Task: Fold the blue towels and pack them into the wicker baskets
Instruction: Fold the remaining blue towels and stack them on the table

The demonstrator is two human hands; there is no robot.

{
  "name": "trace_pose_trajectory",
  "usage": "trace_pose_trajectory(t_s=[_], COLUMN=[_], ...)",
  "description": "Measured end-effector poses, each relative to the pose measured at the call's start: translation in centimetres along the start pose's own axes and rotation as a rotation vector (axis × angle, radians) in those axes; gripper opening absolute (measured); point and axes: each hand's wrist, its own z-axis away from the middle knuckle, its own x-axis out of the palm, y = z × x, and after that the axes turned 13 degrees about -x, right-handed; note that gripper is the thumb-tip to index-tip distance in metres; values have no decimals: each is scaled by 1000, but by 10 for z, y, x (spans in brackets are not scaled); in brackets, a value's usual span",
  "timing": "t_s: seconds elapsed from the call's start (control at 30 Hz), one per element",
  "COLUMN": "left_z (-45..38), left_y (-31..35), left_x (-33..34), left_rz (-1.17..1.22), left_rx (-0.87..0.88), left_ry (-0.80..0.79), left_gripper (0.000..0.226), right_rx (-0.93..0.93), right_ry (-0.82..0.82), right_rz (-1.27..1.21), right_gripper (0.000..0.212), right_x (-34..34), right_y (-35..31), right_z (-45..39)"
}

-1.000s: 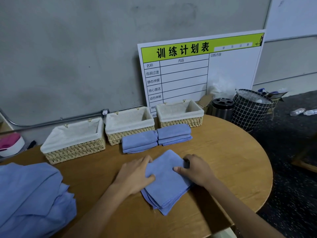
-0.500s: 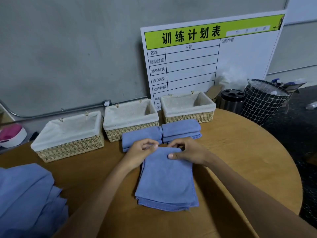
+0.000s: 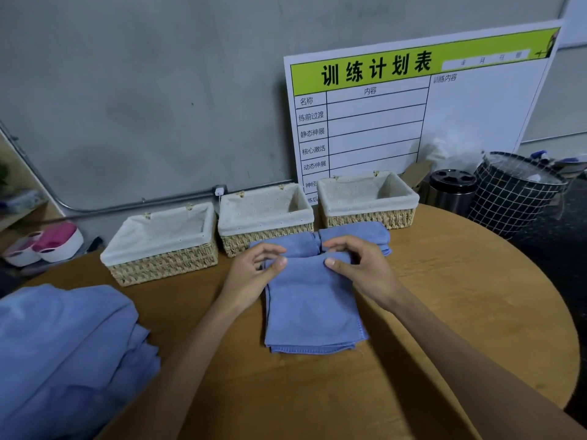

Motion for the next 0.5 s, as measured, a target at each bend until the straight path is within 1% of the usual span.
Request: trace_pose_trajectory(t_s=[0.1,0.23,0.33,0.43,0.5], left_z=[23,55,76,88,88], left_y=[9,10,3,-5,-4], left_x=[-6,-9,-9,-6,-3], left_rz=[6,-17,-66,-141,-176], left_rx=[35,80,83,50,8], left_ry=[3,-33,-59,-111,-117], left_gripper=[22,23,22,16,12], right_rx=[-40,-30,-4,31,47], right_ry=[-12,-58,-126,-200,-192], right_rz=[25,79,87,91,118], right_gripper=[26,30,33,33,27], right_x=[-1,-1,2,7,12], right_y=[-23,-47,-54,-48,-42], right_z=[17,47,69,82,84])
